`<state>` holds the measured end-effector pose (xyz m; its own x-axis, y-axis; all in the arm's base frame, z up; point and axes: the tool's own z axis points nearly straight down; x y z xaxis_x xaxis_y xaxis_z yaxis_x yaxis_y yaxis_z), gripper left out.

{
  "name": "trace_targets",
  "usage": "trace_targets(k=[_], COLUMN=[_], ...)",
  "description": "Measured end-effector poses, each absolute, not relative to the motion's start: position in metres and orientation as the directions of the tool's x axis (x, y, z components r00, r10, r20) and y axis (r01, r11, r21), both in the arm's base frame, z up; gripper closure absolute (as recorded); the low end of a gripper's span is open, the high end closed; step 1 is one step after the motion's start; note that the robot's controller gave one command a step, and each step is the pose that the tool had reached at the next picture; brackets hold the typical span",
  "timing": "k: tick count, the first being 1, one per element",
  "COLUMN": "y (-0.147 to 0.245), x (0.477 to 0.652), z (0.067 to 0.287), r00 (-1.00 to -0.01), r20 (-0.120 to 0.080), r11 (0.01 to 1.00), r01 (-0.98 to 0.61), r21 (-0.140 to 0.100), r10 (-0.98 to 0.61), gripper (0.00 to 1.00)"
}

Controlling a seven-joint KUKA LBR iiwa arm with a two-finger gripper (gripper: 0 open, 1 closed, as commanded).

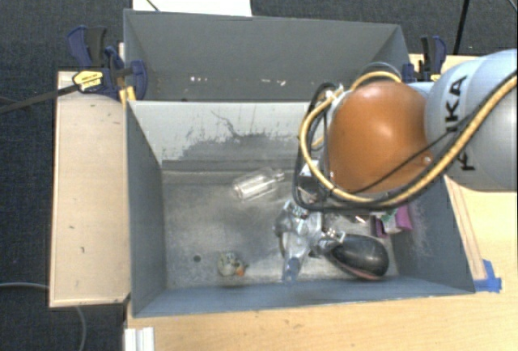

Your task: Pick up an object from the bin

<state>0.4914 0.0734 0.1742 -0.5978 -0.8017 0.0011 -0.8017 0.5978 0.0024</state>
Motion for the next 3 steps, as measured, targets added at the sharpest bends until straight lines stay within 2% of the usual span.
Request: trace_targets(k=[1, 2, 3], y=[0.055, 0.115, 0.009], x=[0.519, 0.528, 0.541], z=[0.151, 0.072, 0.241], r00=[-0.728, -0.696, -0.542], r20=[-0.003, -0.004, -0.004], r11=[0.728, 0.696, 0.542], r01=[-0.685, -0.718, -0.840], r21=[-0.001, -0.002, -0.009], r10=[-0.685, -0.718, -0.841], gripper=[1.00, 1.00, 1.00])
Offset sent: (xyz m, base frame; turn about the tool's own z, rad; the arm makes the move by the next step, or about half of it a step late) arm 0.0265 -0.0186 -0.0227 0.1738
